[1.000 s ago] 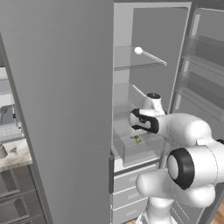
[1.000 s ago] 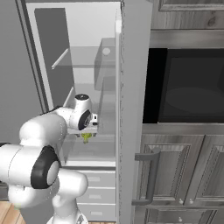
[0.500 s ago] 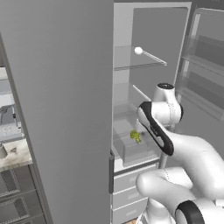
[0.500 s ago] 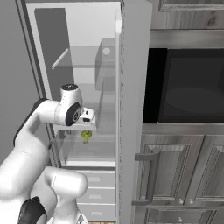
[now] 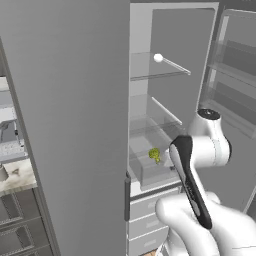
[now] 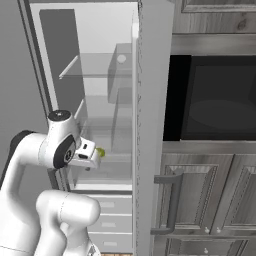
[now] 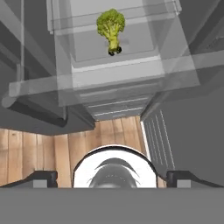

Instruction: Place the broccoli and mushroom inside the fridge drawer. Close the drawer after placing the vegetables.

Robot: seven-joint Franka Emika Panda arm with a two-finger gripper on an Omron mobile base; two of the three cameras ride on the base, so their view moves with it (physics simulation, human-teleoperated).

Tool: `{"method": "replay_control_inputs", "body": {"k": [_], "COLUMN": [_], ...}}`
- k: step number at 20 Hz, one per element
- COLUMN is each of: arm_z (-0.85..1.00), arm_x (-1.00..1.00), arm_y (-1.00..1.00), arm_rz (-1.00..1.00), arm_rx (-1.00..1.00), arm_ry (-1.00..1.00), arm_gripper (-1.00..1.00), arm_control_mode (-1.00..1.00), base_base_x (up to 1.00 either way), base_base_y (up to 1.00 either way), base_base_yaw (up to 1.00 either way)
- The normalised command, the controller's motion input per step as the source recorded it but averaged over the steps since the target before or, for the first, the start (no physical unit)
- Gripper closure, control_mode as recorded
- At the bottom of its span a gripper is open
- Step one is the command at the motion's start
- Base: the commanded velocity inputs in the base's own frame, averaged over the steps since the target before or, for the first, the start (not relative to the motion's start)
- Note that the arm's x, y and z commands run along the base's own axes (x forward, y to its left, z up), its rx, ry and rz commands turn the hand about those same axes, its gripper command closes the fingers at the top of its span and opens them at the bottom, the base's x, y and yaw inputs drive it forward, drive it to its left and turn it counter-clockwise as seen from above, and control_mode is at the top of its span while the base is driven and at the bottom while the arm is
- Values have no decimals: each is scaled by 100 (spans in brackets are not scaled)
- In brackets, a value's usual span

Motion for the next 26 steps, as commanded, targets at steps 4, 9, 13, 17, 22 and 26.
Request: {"method": "replay_control_inputs", "body": {"k": [4,9,13,17,22,26], "arm_z": [0,0,0,0,0,0], "arm_x": [-52,-5,-7,0,0,0], "arm_y": [0,0,1,0,0,0], "arm_rz": [-9,-2,0,0,0,0], "arm_rx": [0,0,0,0,0,0], "arm_ry": [-8,-1,0,0,0,0], "arm_gripper": [-100,-100,-100,-100,-100,-100], "arm_control_mode": [-100,-100,-100,100,100,100], "base_base_x": [0,0,0,-84,-97,-27], "base_base_y": [0,0,0,42,71,99], "base_base_yaw": [0,0,0,0,-1,0]}}
